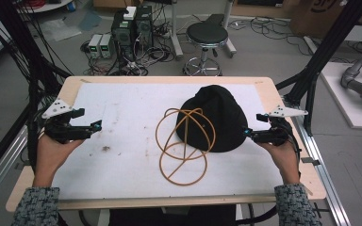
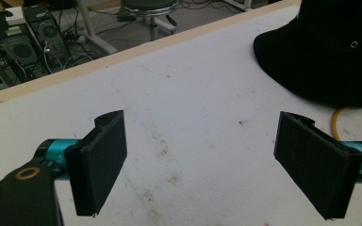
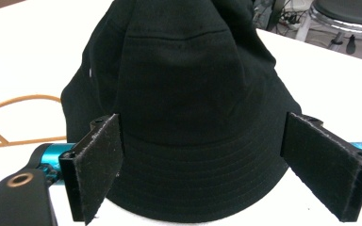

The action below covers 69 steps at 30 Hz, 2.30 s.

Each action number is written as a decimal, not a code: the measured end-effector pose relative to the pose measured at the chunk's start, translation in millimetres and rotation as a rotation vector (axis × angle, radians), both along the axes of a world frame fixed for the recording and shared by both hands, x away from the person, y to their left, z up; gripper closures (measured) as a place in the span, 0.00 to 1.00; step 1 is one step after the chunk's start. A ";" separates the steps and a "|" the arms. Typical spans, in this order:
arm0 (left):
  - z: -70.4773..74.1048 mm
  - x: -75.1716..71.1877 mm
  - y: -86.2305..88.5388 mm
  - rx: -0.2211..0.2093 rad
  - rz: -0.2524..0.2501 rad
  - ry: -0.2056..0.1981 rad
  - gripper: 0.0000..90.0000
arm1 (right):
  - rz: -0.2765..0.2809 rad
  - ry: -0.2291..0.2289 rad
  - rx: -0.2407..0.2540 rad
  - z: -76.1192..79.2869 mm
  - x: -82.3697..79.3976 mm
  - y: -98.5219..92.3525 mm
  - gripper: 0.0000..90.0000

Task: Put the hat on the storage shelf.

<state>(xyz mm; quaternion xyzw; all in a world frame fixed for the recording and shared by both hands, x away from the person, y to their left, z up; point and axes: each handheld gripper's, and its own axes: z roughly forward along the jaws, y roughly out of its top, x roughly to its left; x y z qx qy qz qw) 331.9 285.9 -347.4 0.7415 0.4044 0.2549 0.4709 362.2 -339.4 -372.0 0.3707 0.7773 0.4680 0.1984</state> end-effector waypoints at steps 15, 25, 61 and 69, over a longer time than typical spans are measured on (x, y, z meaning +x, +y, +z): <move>1.7 1.8 -0.1 0.006 -0.006 -0.001 0.20 | -0.006 0.000 0.007 0.3 -2.9 -4.9 0.16; 2.0 0.4 1.8 0.014 0.007 -0.005 0.20 | -0.007 0.002 0.003 -0.7 -1.5 -3.4 0.16; 2.1 0.0 1.9 0.026 0.000 0.011 0.20 | 0.027 -0.101 0.012 54.9 53.3 49.8 0.22; 2.4 -1.4 3.4 0.029 -0.004 0.011 0.20 | 0.031 -0.123 0.037 54.0 70.6 76.3 0.27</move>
